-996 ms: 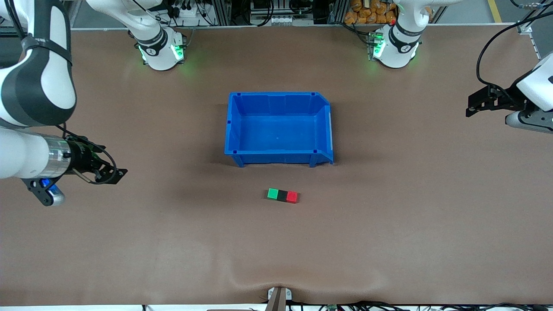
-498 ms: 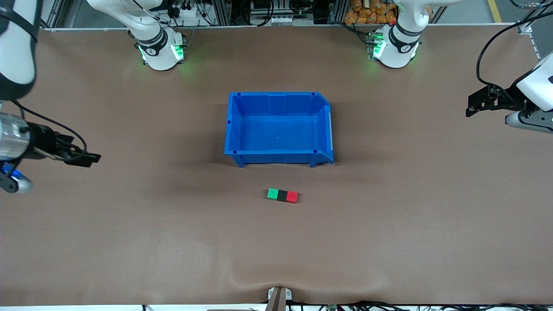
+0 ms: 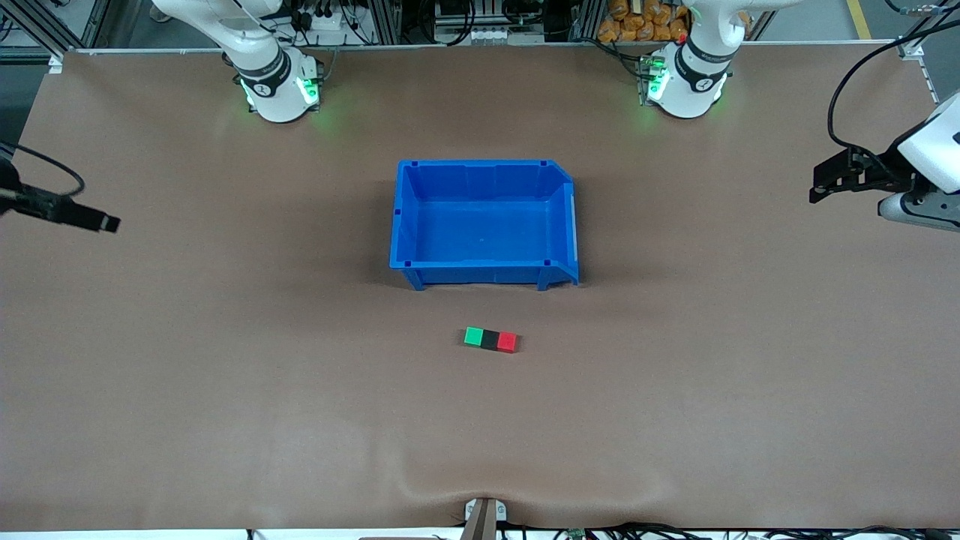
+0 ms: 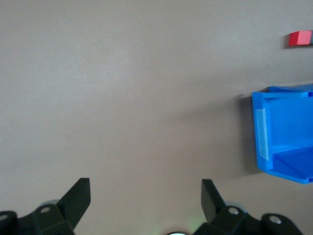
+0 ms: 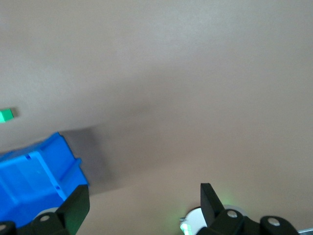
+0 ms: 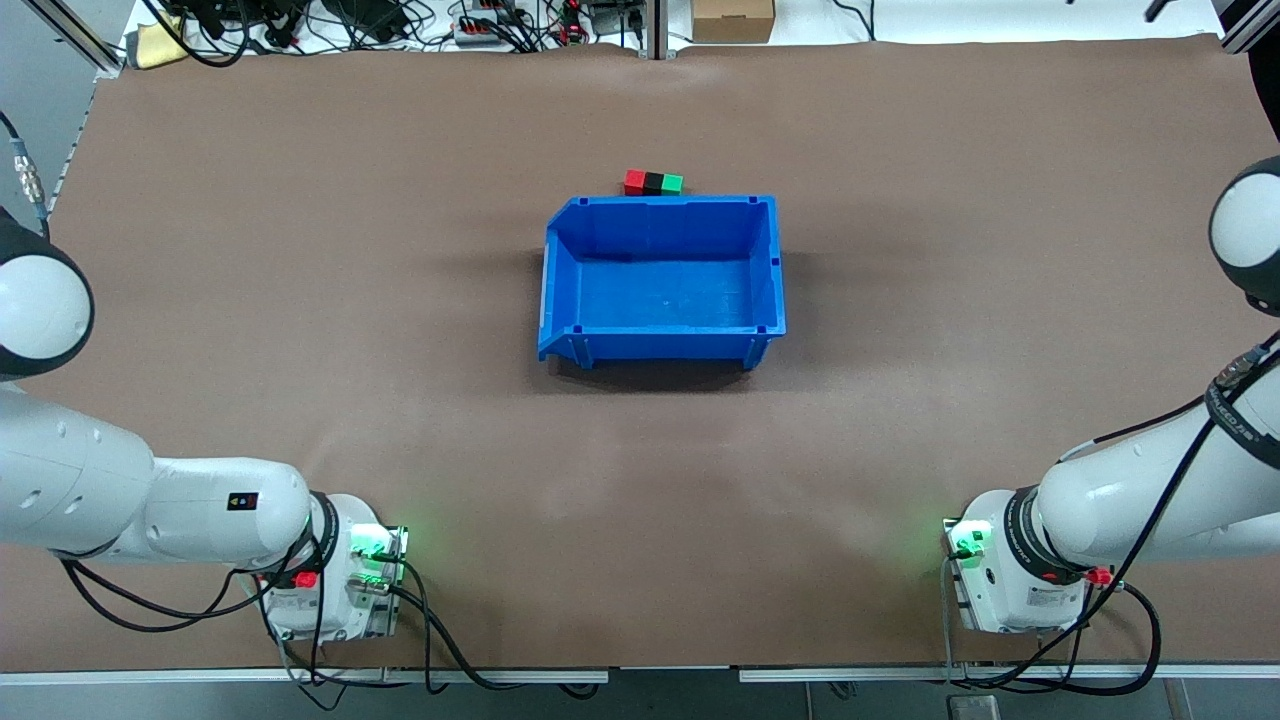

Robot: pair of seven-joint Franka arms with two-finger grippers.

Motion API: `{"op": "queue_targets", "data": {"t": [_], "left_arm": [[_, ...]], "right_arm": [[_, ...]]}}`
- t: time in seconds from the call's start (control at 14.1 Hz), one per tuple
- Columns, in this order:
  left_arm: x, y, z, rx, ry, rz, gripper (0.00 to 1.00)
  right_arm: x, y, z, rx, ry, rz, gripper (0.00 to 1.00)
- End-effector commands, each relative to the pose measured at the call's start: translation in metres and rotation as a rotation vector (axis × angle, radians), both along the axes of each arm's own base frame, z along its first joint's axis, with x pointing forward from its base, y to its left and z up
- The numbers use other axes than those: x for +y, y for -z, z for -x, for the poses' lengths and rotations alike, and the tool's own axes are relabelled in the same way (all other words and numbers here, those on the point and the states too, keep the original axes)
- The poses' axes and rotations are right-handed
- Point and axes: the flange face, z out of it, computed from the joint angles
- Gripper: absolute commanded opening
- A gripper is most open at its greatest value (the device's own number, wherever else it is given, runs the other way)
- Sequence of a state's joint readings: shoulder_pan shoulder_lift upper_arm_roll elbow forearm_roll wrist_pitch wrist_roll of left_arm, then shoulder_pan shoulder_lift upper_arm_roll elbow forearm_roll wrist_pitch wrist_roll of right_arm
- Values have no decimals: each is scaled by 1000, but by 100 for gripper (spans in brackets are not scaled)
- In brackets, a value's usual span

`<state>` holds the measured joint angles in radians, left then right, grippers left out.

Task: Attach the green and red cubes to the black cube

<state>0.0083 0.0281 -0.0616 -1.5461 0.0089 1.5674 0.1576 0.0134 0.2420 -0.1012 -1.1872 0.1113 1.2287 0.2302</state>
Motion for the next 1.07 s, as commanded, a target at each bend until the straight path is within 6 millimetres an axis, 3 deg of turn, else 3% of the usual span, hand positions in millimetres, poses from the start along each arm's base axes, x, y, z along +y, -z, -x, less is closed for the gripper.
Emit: {"op": "queue_targets", "data": {"t": [0.0, 0.57, 1.0], "left_arm": [[4, -6, 4, 1, 14, -4, 100], [4, -6, 4, 1, 13, -5, 100], [3, -7, 3, -10, 13, -9, 100]], "right_arm": [[-2, -16, 25, -12, -59, 18, 100], [-23, -70, 83, -91, -115, 4, 100], [-20, -87, 95, -143, -120, 43, 100]]}}
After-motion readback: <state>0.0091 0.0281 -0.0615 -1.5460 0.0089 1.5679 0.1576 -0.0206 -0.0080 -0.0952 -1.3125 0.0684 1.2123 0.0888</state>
